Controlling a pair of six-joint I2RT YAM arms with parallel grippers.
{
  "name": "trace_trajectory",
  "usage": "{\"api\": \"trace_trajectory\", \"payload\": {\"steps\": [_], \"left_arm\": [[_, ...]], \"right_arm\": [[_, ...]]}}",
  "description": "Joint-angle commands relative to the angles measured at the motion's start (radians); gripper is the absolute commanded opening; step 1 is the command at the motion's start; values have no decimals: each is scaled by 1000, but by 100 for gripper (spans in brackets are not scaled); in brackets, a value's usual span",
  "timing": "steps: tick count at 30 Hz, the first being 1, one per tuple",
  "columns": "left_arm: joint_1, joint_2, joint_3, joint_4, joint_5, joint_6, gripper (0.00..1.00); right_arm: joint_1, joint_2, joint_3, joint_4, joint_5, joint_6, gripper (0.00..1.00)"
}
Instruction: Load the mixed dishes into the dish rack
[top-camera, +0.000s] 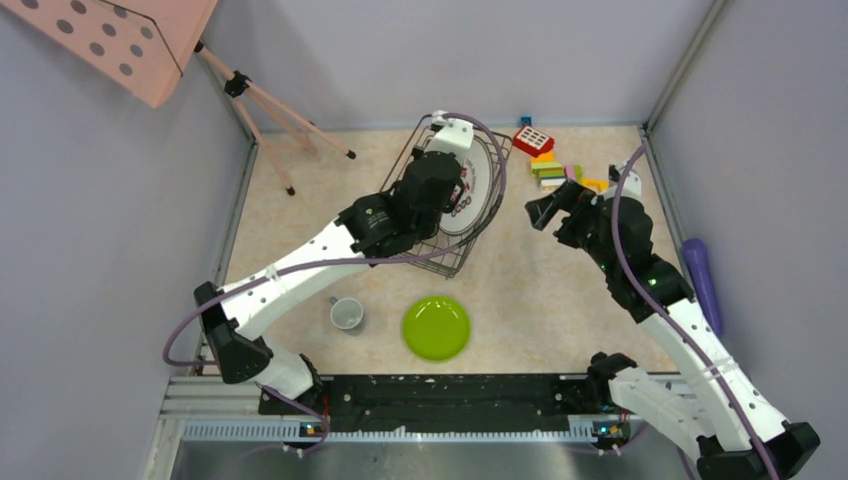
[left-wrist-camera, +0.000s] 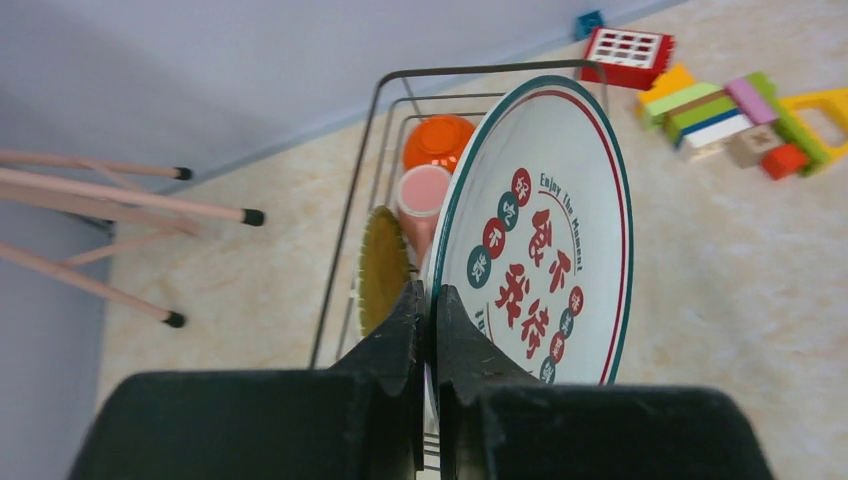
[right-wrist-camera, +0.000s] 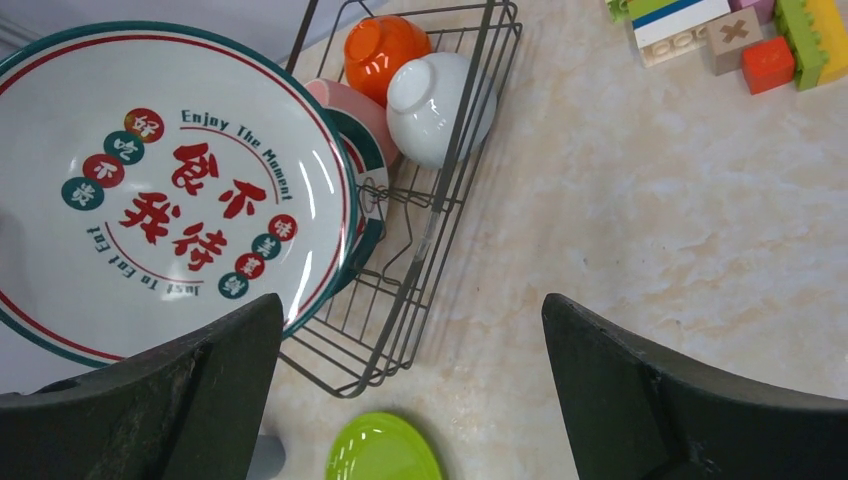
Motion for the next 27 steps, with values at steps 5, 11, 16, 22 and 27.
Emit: {"api": "trace_trajectory", "payload": {"steps": [5,11,16,22,27], "left_arm": [[-67,94,42,174,-372,299,0],[-119,173,4,436,-468,504,0],[-147,256,-82,862,-553,907,0],[-148,297,-126,1019,-556,1047,0],[-147,314,-165,1115,-549,1098,0]], "right_arm": [[5,-31,23,15,48,-7,98],[5,-36,24,11,62,-7,97],[6,-67,15,-2,103,6,97],[5,-95,12,-8,123,6,97],[5,-97,19,-13,120,8,97]]}}
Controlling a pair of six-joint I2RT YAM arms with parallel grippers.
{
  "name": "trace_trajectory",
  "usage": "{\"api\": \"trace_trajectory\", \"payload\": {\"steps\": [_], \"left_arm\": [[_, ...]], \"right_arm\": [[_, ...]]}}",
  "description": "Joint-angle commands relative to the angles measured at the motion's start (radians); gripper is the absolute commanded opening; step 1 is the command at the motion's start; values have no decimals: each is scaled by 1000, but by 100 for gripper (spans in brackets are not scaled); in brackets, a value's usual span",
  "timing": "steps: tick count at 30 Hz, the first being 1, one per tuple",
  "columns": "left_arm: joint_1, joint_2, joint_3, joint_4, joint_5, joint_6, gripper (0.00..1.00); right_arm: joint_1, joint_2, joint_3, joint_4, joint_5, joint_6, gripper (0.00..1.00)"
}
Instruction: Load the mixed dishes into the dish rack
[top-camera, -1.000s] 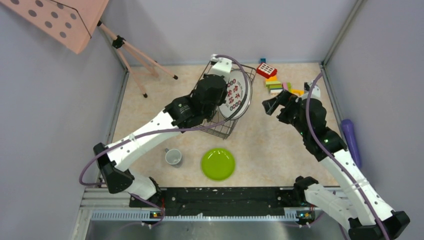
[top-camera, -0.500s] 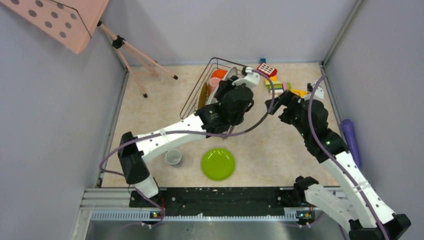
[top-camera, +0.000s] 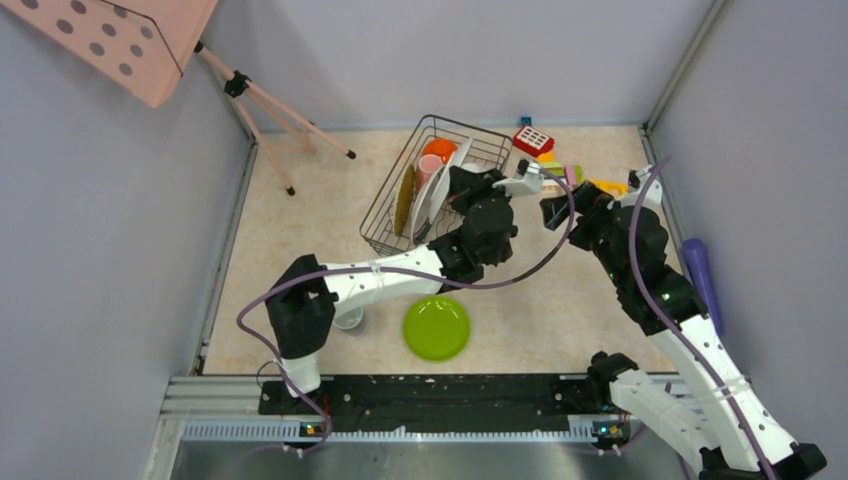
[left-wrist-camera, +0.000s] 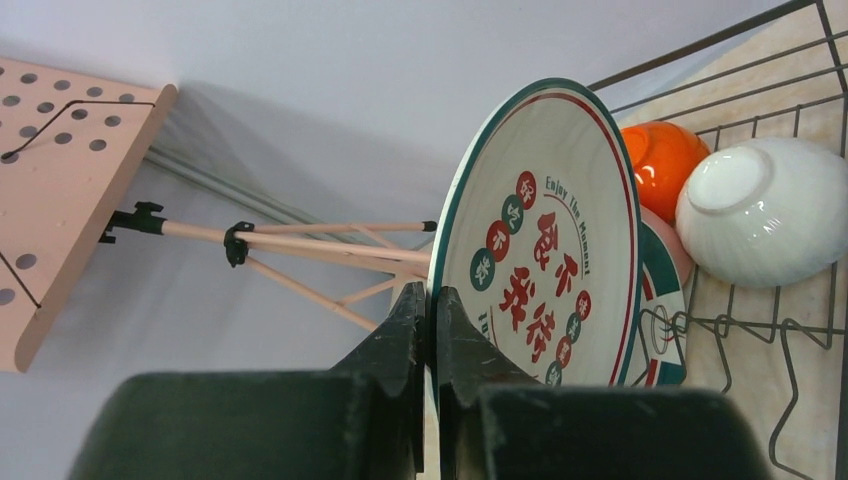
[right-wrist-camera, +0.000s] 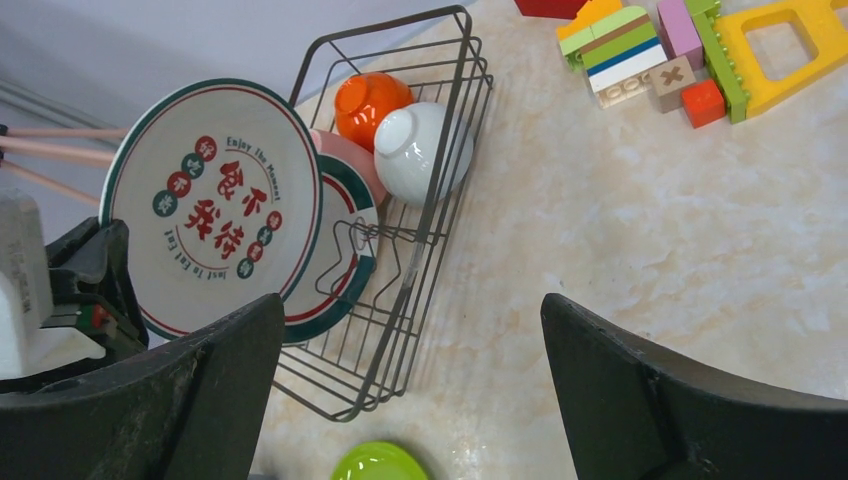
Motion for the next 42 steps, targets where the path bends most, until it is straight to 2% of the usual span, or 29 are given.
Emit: {"api": "trace_trajectory", "payload": {"steps": [1,7,22,33,35,39,42], "left_arm": [[2,-4,-11,222,-22,113,0],[2,25,-25,221,-27,107,0],[28,12,-111,-10,-1,-155,0],[39,6,-154,-43,1,-218,0],[45,-5,-143,-159,15,-316,0],[85,-36,-80,-526,133,-662,0],[116,-53,-75,-612,183,-763,0]], "right_arm": [[5,-14,18,11,18,5,96],[6,-20,18,7,18,9,96],[5,-54,5,-11,55,15,96],[5,-103,-17,-31,95,22,95],[5,-100,-15,-38,96,24,95],[6,-105,-19,-43,96,28,95],[5,-103,-21,-47,92,28,96]]}}
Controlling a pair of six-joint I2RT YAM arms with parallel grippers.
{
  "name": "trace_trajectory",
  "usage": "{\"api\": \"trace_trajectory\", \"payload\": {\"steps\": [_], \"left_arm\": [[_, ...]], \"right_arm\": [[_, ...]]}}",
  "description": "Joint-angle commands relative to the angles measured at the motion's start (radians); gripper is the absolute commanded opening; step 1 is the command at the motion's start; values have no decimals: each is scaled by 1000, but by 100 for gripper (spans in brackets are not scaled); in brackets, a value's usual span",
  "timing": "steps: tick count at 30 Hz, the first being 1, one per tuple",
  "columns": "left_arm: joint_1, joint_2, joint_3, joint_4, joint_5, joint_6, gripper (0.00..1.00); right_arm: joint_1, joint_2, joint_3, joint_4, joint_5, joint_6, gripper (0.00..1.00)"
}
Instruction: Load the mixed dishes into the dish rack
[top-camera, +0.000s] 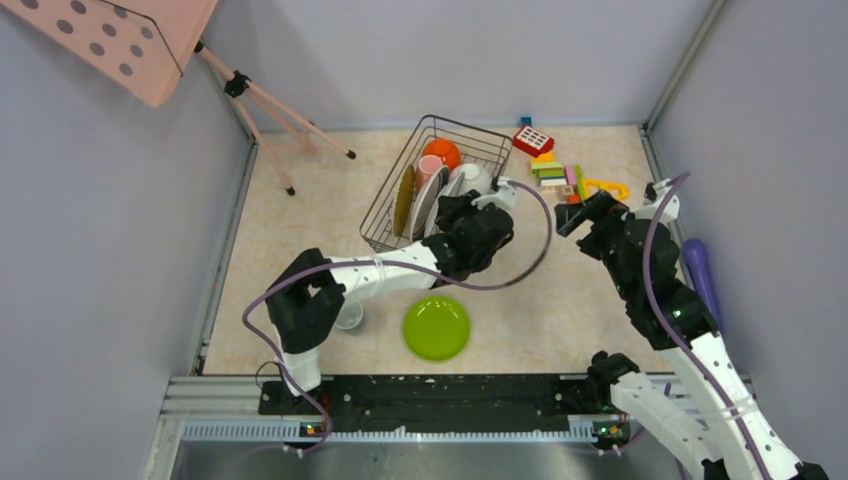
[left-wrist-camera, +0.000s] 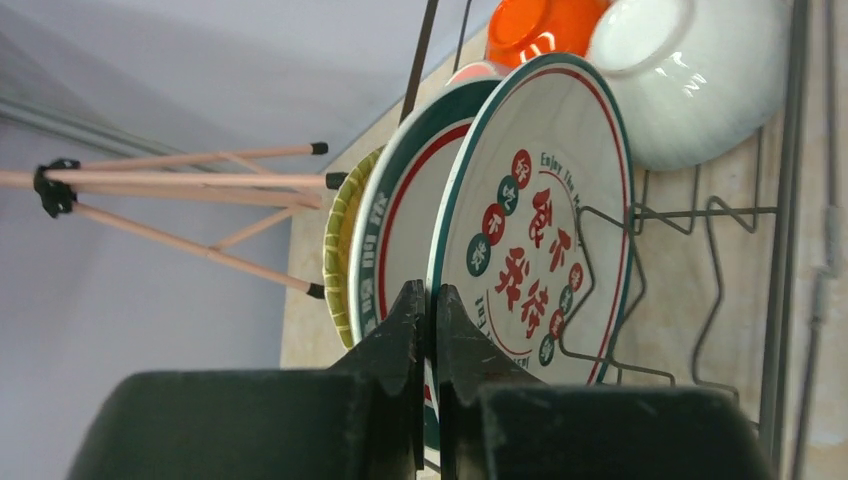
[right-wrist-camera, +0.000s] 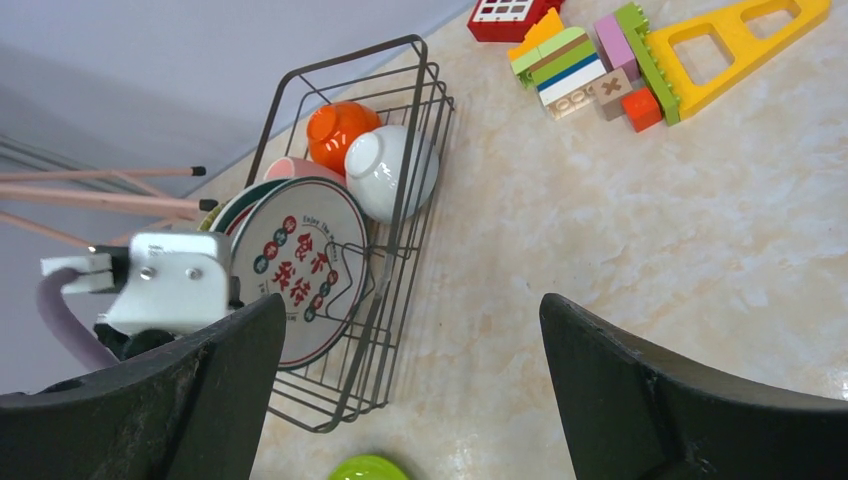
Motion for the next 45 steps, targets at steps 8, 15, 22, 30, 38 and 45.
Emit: {"api": "trace_trajectory", "payload": {"steps": [8,15,22,30,38,45], "left_arm": [[114,-77,116,-415,135,-397,9],[140,-84,190,-504,165,-432,44],[143,-120,216,-525,194,-443,53],[175,-258,244,-579,389,-526,57],[243,-515,110,-585,686,-669,69],[306,-759,-116,-594,799,-798,70]], "right_arm": [[6,0,-3,22,-25,14,96],[6,59,8,-19,-104,10,99],[6,108,-102,-4,-330,13,93],[30,273,-285,130,-697,-44,74],[211,358,-380,283,-615,43,63],[320,439,-442,428,-522,152,56]]}}
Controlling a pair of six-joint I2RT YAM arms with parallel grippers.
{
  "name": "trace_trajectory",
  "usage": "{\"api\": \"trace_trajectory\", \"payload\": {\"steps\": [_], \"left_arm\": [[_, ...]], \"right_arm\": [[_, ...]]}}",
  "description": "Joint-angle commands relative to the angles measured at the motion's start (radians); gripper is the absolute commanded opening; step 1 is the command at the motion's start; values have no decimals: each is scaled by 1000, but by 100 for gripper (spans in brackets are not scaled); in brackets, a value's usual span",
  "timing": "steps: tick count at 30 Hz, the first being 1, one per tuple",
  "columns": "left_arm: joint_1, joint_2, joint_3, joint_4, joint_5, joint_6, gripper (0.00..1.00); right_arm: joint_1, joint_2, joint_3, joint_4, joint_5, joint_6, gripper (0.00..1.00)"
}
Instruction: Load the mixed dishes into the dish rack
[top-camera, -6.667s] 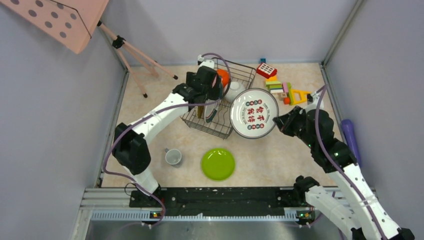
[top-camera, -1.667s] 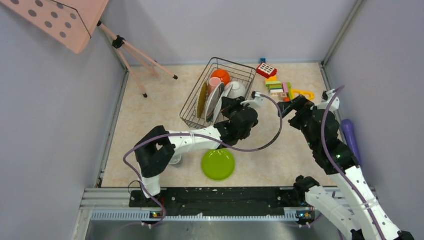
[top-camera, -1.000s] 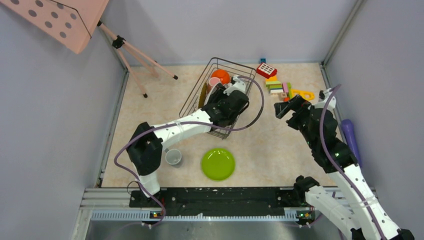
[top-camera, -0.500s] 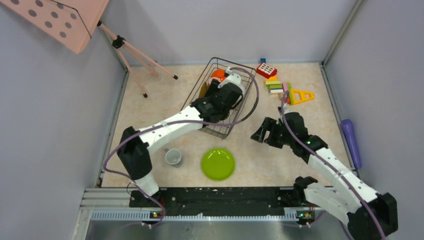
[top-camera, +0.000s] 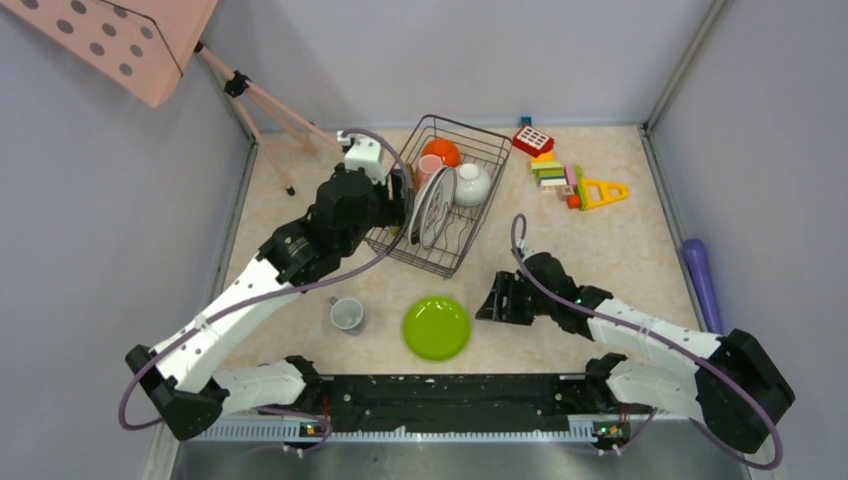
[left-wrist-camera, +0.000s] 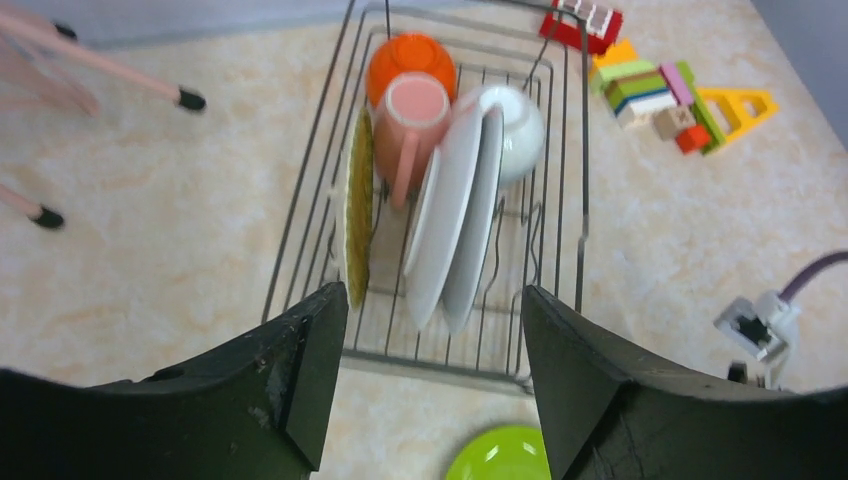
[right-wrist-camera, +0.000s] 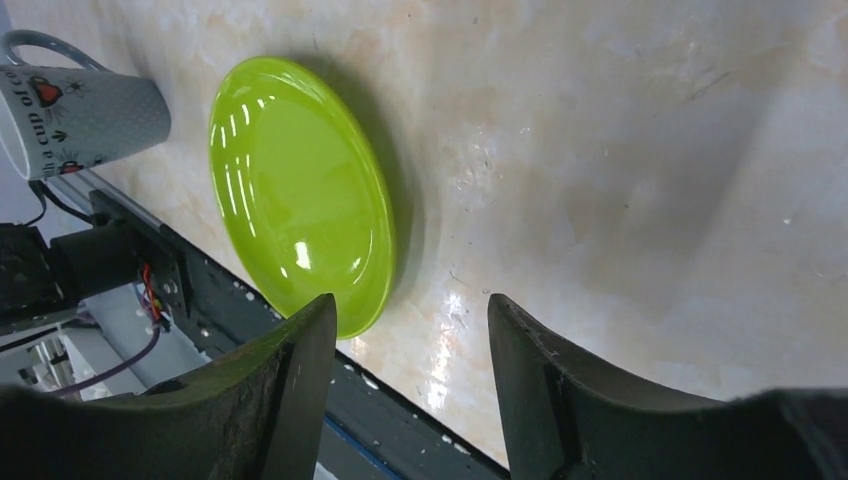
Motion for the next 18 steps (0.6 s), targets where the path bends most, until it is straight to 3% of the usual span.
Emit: {"api": "trace_trajectory", "payload": {"steps": [1,10,15,18], "left_arm": [[35,-150,-175,11,133,-123,70],[85,-397,-395,0,231,-243,71],[94,-448,-429,-50,248,-266,71],[94,-472,-436,-60,257,-275,71]], "right_arm": [[73,51,-24,157,79,85,56],[177,224,19,260,148,116,52],[218,310,61,270,178,120,48],[226,345,69,279,181,120,34]]}}
